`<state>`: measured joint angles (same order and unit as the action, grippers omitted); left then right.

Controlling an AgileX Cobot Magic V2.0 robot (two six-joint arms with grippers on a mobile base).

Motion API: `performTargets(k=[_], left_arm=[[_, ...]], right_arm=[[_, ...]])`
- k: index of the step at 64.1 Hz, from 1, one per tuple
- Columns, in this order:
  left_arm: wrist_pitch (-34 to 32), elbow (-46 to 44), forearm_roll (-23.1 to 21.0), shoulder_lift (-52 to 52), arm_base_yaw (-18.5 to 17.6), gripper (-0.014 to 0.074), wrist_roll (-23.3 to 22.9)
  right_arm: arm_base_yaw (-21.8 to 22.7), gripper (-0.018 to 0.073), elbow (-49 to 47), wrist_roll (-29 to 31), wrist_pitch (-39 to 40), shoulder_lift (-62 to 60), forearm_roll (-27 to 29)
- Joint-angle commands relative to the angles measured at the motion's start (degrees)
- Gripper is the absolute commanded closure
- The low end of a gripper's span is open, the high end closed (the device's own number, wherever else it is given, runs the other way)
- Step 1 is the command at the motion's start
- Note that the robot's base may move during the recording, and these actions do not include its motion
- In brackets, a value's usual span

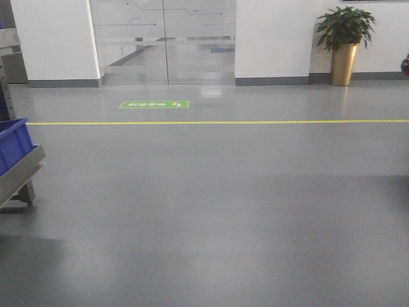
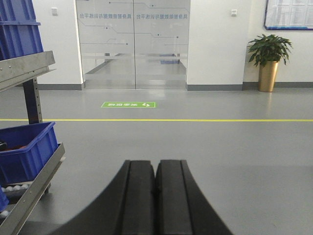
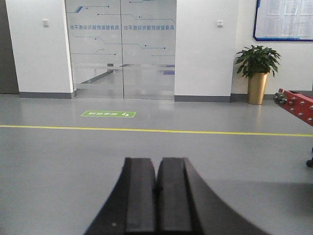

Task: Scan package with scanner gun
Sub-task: 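Turn the base toward the red conveyor table and stop beside it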

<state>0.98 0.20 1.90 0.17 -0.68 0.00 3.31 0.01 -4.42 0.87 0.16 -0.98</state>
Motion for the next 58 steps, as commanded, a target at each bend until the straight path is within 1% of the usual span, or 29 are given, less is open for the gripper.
performTargets(k=[1,58], left_arm=[[-1.0,-0.2,-0.3,-0.2,0.0,0.0707,0.0],[-1.0,-0.2,-0.3,-0.2,0.0,0.0707,0.0]], right_arm=[[0.0,0.0728,0.0,0.1,0.8,-0.2,-0.4],[0.0,0.0728,0.0,0.1,0.8,-0.2,-0.4]])
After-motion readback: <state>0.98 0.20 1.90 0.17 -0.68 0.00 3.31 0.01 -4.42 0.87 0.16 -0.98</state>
